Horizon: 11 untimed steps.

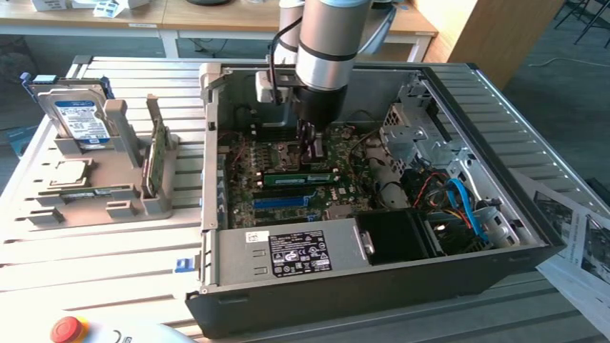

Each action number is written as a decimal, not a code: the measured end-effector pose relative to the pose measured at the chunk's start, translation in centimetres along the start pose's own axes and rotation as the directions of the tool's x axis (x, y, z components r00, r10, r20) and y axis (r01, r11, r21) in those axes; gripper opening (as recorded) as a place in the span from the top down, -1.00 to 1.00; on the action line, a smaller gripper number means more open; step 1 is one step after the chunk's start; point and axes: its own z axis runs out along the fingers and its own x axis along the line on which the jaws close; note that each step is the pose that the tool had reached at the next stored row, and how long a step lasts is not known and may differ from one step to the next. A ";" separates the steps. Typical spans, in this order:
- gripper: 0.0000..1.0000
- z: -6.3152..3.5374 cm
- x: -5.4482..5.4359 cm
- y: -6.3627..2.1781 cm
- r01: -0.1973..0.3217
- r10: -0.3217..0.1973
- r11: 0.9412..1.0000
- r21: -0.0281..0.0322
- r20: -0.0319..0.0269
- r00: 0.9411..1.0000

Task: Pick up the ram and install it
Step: 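Press down the ram until it locks into place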

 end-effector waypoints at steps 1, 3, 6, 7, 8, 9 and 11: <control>0.79 0.01 0.0 0.19 0.000 0.000 1.000 0.000 0.000 1.000; 0.79 0.03 0.0 0.58 0.000 0.000 1.000 0.000 0.000 1.000; 0.79 0.04 0.0 1.02 0.000 0.000 1.000 0.000 0.000 1.000; 0.79 0.04 0.0 1.13 0.000 0.000 1.000 0.000 0.000 1.000; 0.79 0.05 0.0 1.17 0.000 0.000 1.000 0.000 0.000 1.000; 0.79 0.05 0.0 1.17 0.000 0.000 1.000 0.000 0.000 1.000; 0.79 0.05 0.0 1.17 0.000 0.000 1.000 0.000 0.000 1.000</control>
